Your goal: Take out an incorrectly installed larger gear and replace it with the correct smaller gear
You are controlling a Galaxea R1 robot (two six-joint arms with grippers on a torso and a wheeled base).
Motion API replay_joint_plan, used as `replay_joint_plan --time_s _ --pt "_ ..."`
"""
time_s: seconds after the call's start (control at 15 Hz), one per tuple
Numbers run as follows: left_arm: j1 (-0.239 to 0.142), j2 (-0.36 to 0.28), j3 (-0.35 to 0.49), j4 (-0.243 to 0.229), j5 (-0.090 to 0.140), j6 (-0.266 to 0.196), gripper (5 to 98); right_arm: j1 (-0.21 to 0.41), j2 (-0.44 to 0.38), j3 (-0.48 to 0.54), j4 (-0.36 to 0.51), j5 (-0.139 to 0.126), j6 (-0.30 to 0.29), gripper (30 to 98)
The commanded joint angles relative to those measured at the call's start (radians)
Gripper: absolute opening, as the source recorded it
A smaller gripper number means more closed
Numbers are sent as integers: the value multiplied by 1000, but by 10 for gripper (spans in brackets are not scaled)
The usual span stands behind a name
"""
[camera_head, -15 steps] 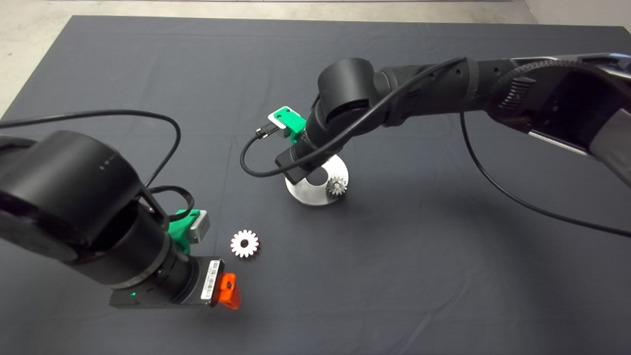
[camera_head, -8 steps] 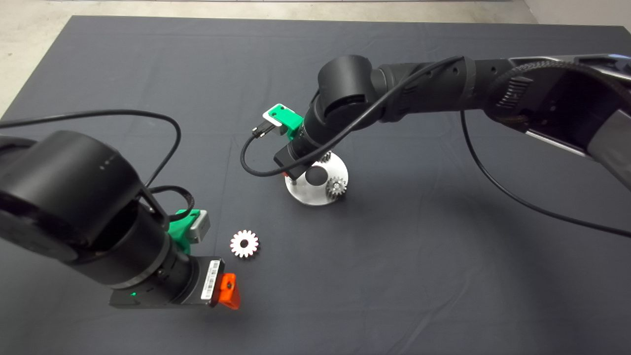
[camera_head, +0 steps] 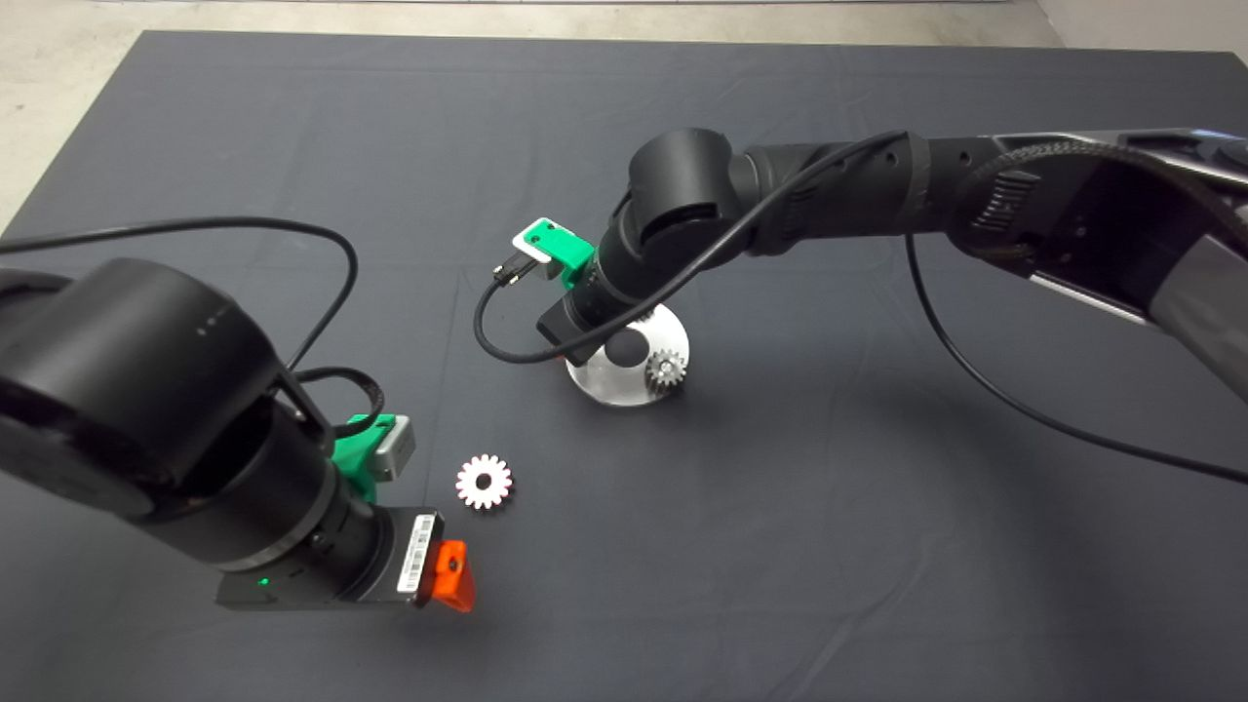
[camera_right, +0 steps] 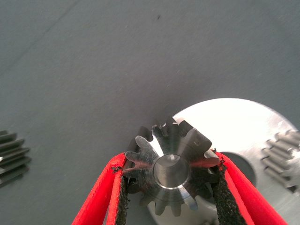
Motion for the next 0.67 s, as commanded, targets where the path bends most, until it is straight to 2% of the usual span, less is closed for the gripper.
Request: replay_joint_plan --time_s 0.0,0.27,0.47,0.6 --pt "-9 -3 8 1 3 -6 976 29 7 13 -51 21 -16 395" --pt "-9 -3 5 1 4 -6 976 24 8 12 -51 26 -47 395" --pt "-9 -3 5 1 4 -6 976 -2 7 4 -51 26 -104 395" --pt "-9 -3 5 1 4 -6 976 -4 7 1 -56 26 -110 395"
